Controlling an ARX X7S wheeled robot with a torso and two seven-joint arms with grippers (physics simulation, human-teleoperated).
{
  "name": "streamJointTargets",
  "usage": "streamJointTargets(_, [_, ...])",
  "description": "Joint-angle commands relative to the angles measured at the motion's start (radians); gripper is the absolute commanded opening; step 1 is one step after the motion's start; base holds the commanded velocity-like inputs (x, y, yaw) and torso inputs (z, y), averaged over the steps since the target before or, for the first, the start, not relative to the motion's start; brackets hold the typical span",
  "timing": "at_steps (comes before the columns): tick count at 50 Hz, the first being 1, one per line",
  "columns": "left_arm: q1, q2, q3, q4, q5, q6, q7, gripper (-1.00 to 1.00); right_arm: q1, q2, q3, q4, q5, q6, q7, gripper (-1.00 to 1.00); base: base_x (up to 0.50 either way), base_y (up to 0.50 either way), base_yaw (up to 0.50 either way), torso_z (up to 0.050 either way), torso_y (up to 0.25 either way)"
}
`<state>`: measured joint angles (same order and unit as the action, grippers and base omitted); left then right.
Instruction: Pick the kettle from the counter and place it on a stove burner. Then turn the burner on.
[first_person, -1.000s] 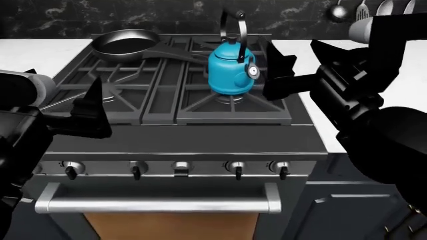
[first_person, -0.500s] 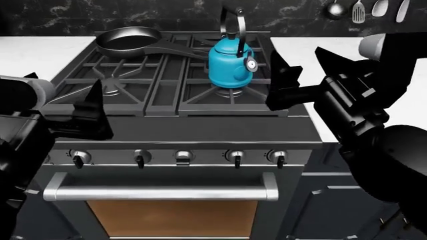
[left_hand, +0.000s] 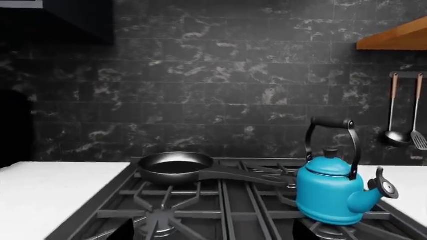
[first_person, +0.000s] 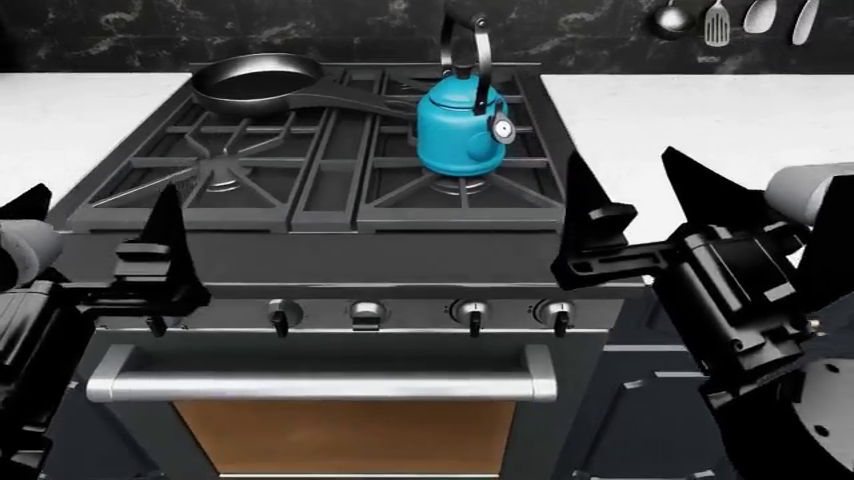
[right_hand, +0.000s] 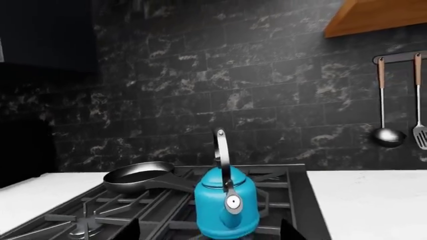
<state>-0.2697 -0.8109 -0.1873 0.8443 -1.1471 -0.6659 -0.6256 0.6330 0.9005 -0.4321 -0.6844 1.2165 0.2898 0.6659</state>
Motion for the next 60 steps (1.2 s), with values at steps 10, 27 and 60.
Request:
streamJointTargets(10, [0.36, 0.09, -0.165, 0.086, 0.167, 0.183, 0.136, 1.0, -0.256, 0.086, 0.075, -0.093, -0.062, -0.16, 0.019, 1.0, 0.0, 0.0, 0.0, 0.0, 0.0])
streamJointTargets(27, [0.465, 0.146, -0.158, 0.079, 0.298, 0.261, 0.216, 1.0, -0.363, 0.077, 0.077, -0.092, -0.118, -0.216, 0.013, 1.0, 0.0, 0.0, 0.0, -0.001, 0.0])
streamJointTargets(60, [0.485, 0.159, -0.157, 0.054, 0.3, 0.278, 0.216, 1.0, -0.438, 0.073, 0.082, -0.072, -0.146, -0.255, 0.003, 1.0, 0.0, 0.0, 0.0, -0.02, 0.0])
